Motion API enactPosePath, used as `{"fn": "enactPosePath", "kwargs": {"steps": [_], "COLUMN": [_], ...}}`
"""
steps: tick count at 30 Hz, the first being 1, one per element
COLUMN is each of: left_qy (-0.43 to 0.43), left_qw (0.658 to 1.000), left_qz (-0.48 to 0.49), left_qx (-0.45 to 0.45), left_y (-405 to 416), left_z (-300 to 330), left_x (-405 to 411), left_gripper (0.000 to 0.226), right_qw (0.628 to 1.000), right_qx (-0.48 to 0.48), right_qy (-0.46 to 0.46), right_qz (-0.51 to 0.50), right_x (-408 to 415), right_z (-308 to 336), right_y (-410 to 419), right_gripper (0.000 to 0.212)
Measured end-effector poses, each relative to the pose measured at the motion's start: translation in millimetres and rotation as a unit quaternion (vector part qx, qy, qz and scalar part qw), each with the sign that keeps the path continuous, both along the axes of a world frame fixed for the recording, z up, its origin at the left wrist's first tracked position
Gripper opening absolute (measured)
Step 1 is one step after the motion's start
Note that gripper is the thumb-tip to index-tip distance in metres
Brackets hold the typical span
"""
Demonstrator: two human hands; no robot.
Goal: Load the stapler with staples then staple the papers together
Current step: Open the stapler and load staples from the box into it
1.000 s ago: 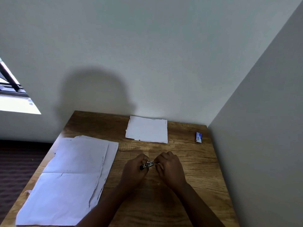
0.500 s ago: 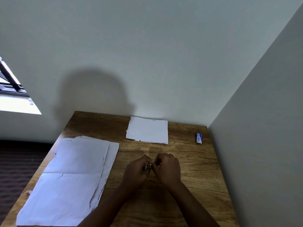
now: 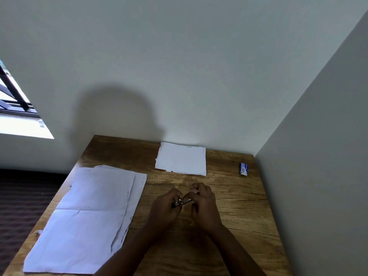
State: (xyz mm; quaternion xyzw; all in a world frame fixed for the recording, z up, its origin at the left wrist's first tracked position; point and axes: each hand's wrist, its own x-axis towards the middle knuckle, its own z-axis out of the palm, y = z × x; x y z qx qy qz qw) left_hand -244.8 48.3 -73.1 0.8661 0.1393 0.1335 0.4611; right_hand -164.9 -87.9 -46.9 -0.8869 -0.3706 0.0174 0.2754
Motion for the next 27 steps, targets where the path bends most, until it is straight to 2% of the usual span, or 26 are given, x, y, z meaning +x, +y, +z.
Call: {"fn": "enactPosePath", "kwargs": {"steps": [6, 11, 14, 18, 23, 27], "left_qy": [0.004, 0.001, -0.001, 0.006, 0.03, 0.053], "left_qw": [1.0, 1.0, 1.0, 0.999, 0.994, 0.979], "left_qz": [0.004, 0.0, 0.005, -0.009, -0.064, -0.068], "left_qx": [0.0, 0.001, -0.012, -0.031, -0.084, -0.186], "left_y": [2, 0, 0, 2, -4, -12], "left_z": [-1, 0, 1, 3, 9, 16], "left_x": [-3, -3, -2, -2, -4, -7], "left_gripper": [0.022, 0.023, 0.024, 0.021, 0.016, 0.04], "right_qw": [0.999, 0.998, 0.982, 0.912, 0.876, 0.848], "right_qx": [-0.022, 0.008, 0.097, 0.213, 0.231, 0.268], "right_qy": [-0.021, -0.009, 0.129, 0.296, 0.38, 0.429], "right_qz": [-0.038, -0.056, -0.093, -0.189, -0.189, -0.161], "right_x": [11, 23, 23, 25, 29, 26], "right_z": [-1, -2, -3, -2, 1, 2], "right_y": [-10, -18, -13, -9, -12, -10], "right_gripper": [0.038, 0.041, 0.032, 0.011, 0.015, 0.016]}}
